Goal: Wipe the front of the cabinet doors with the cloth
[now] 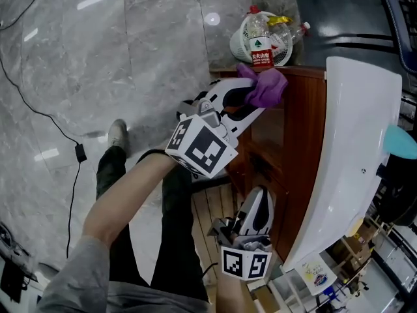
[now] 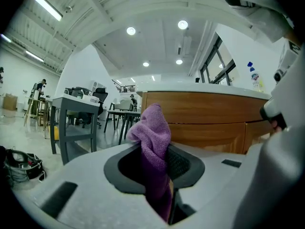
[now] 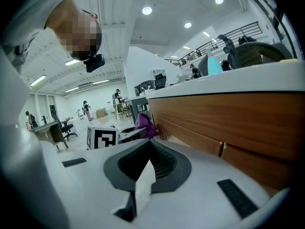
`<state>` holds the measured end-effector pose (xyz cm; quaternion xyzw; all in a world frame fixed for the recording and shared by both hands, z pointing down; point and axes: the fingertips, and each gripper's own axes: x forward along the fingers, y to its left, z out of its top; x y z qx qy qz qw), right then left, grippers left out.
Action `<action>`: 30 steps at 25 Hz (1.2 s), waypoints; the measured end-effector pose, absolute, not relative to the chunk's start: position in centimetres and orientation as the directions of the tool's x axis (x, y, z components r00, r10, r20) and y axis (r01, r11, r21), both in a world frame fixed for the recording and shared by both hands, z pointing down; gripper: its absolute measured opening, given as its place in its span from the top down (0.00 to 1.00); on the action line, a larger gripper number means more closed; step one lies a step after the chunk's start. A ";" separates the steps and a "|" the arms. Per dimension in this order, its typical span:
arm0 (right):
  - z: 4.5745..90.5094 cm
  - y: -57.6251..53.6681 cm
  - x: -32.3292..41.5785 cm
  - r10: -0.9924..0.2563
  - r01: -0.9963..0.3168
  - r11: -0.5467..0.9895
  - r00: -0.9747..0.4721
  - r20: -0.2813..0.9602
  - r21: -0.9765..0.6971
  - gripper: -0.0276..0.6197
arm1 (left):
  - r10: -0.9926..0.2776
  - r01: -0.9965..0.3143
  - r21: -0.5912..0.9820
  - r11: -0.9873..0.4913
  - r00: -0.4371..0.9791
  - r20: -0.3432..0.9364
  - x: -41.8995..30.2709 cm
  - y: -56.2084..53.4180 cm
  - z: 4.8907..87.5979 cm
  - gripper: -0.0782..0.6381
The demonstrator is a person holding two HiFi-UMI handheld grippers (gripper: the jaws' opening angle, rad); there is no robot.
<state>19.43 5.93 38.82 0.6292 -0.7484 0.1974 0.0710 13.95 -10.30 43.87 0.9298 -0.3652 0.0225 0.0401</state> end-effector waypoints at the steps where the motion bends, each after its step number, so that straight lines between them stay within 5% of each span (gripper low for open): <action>1: 38.9 6.0 19.5 -0.913 -0.970 0.130 -0.199 0.356 -0.207 0.94 | -0.677 -0.681 0.051 -0.731 0.732 0.072 14.2 -10.6 43.9 0.75; 30: 40.6 6.9 22.2 -0.918 -0.969 0.061 -0.149 0.369 -0.240 0.94 | -0.555 -0.557 0.008 -0.831 0.829 0.073 19.9 -9.3 42.6 0.75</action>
